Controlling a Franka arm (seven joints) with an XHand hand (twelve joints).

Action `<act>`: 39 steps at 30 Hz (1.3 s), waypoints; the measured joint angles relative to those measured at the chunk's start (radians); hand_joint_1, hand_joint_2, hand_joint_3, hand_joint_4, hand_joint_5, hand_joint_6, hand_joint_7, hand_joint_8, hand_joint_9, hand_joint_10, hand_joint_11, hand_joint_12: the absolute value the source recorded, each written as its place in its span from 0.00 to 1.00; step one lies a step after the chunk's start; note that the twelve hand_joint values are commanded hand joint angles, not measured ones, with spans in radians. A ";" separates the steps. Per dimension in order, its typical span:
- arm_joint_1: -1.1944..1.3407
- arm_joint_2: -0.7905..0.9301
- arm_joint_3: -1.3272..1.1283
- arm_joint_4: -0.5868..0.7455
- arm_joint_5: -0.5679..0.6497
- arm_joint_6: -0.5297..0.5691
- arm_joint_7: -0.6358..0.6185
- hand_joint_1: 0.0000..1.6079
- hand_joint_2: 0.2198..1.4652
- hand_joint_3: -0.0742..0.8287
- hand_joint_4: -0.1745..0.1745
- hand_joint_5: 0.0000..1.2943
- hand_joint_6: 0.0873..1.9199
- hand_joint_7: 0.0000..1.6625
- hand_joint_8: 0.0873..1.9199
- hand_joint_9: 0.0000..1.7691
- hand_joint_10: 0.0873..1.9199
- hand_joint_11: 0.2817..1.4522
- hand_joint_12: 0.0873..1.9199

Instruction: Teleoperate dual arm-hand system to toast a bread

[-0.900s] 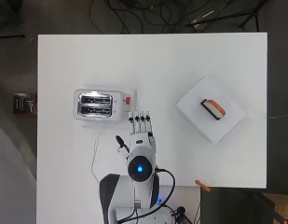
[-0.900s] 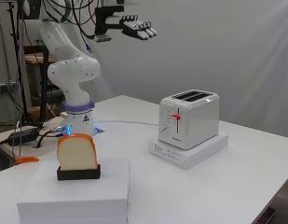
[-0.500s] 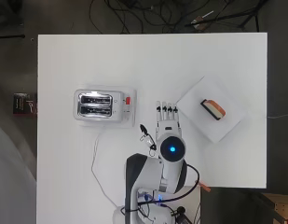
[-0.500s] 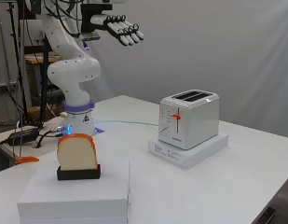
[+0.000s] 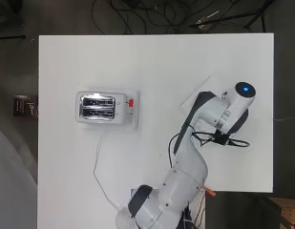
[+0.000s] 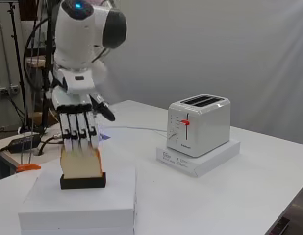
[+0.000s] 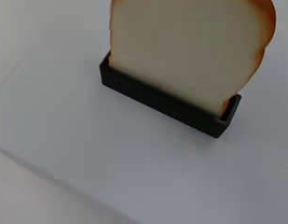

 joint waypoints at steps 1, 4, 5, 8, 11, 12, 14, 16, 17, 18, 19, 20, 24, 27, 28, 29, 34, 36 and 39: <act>-0.015 0.052 0.005 0.032 0.003 -0.001 0.004 0.00 0.63 0.07 0.68 0.37 0.00 0.35 0.00 0.40 0.00 0.23 0.00; -0.042 0.161 0.011 0.112 0.022 -0.003 0.012 0.00 0.63 0.08 0.71 0.41 0.00 0.39 0.00 0.44 0.00 0.26 0.00; -0.044 0.177 0.011 0.127 0.029 0.000 0.012 0.00 0.64 0.08 0.71 0.42 0.00 0.40 0.00 0.45 0.00 0.28 0.00; -0.052 0.158 0.011 0.089 0.042 0.036 -0.005 0.02 0.66 0.09 0.74 0.45 0.00 0.40 0.00 0.45 0.00 0.26 0.00; -0.065 0.121 0.000 0.010 0.069 0.063 -0.054 0.07 0.66 0.09 0.75 0.46 0.00 0.38 0.00 0.40 0.00 0.23 0.00; -0.073 0.118 -0.007 -0.015 0.085 0.072 -0.085 0.09 0.66 0.09 0.75 0.45 0.00 0.37 0.00 0.39 0.00 0.23 0.00; -0.089 0.119 -0.021 -0.032 0.115 0.088 -0.156 0.11 0.66 0.08 0.74 0.44 0.00 0.36 0.00 0.37 0.00 0.21 0.00; -0.106 0.124 -0.034 -0.030 0.145 0.102 -0.221 0.12 0.65 0.08 0.73 0.42 0.00 0.35 0.00 0.36 0.00 0.20 0.00; -0.113 0.126 -0.041 -0.029 0.157 0.112 -0.251 0.13 0.65 0.08 0.71 0.41 0.00 0.35 0.00 0.36 0.00 0.20 0.00; -0.120 0.125 -0.048 -0.034 0.166 0.130 -0.280 0.13 0.65 0.08 0.70 0.40 0.00 0.35 0.00 0.36 0.00 0.20 0.00; -0.126 0.122 -0.056 -0.043 0.173 0.143 -0.305 0.18 0.68 0.08 0.66 0.45 0.00 0.43 0.00 0.44 0.00 0.25 0.00; -0.129 0.120 -0.060 -0.047 0.178 0.147 -0.319 0.43 0.68 0.08 0.41 0.52 0.18 0.54 0.07 0.57 0.07 0.34 0.00; -0.150 0.135 -0.060 -0.051 0.237 0.155 -0.369 0.80 0.73 0.08 0.06 0.55 0.63 0.62 0.39 0.67 0.32 0.49 0.01; -0.162 0.131 -0.050 -0.066 0.316 0.157 -0.427 0.77 0.76 0.08 0.02 0.53 0.67 0.65 0.44 0.76 0.07 0.50 0.04; -0.158 0.115 -0.047 -0.081 0.324 0.164 -0.422 0.77 0.76 0.08 0.01 0.53 0.67 0.65 0.45 0.79 0.03 0.47 0.12; -0.146 0.087 -0.051 -0.093 0.314 0.168 -0.406 0.77 0.77 0.08 0.00 0.53 0.66 0.64 0.47 0.81 0.00 0.43 0.23; -0.076 -0.144 -0.074 -0.120 0.178 0.217 -0.353 0.76 0.79 0.09 0.00 0.50 0.66 0.59 0.58 0.83 0.00 0.29 0.41; -0.067 -0.197 -0.017 -0.130 0.195 0.225 -0.385 0.75 0.81 0.08 0.00 0.46 0.69 0.57 0.62 0.81 0.00 0.30 0.37; -0.040 -0.202 0.136 -0.113 0.284 0.222 -0.428 0.75 0.81 0.08 0.00 0.47 0.69 0.57 0.61 0.81 0.00 0.31 0.34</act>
